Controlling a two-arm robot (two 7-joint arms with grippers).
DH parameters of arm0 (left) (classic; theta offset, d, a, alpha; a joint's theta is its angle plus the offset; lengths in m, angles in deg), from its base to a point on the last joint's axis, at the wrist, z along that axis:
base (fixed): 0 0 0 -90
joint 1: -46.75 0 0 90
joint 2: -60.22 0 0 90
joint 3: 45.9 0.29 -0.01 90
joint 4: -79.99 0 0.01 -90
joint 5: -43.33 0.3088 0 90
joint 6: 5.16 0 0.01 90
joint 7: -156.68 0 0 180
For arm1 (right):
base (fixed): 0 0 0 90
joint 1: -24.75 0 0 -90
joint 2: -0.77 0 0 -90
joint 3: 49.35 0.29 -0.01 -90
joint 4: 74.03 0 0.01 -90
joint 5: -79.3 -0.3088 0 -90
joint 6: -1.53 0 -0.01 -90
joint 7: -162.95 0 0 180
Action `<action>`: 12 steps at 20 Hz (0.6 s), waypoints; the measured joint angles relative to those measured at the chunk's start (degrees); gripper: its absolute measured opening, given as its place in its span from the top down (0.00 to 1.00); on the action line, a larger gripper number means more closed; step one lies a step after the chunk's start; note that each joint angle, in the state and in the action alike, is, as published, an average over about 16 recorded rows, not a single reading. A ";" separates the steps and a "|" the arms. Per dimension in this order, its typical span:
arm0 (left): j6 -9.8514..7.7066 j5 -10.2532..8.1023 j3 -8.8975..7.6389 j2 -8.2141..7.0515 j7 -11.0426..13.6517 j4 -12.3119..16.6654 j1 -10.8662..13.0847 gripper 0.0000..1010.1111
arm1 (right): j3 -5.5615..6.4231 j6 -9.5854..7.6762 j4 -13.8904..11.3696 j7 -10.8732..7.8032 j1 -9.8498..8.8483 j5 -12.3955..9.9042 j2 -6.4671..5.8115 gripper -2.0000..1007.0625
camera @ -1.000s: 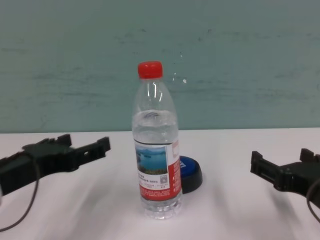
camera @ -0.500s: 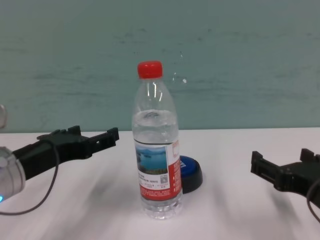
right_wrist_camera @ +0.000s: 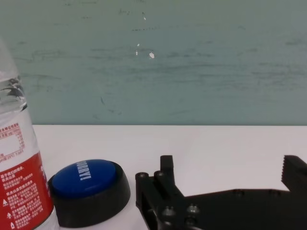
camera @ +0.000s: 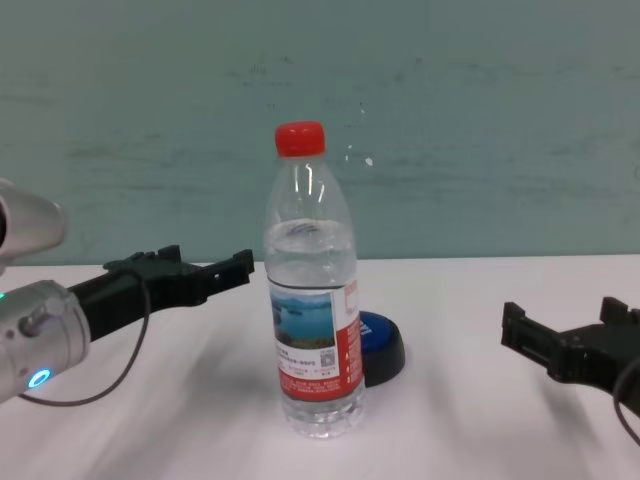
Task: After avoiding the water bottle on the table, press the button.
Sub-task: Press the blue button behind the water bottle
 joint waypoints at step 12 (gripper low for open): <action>2.43 1.34 0.22 1.79 0.64 -9.22 -5.97 0.01 | 0.00 0.00 0.00 0.00 0.00 0.00 0.00 0.00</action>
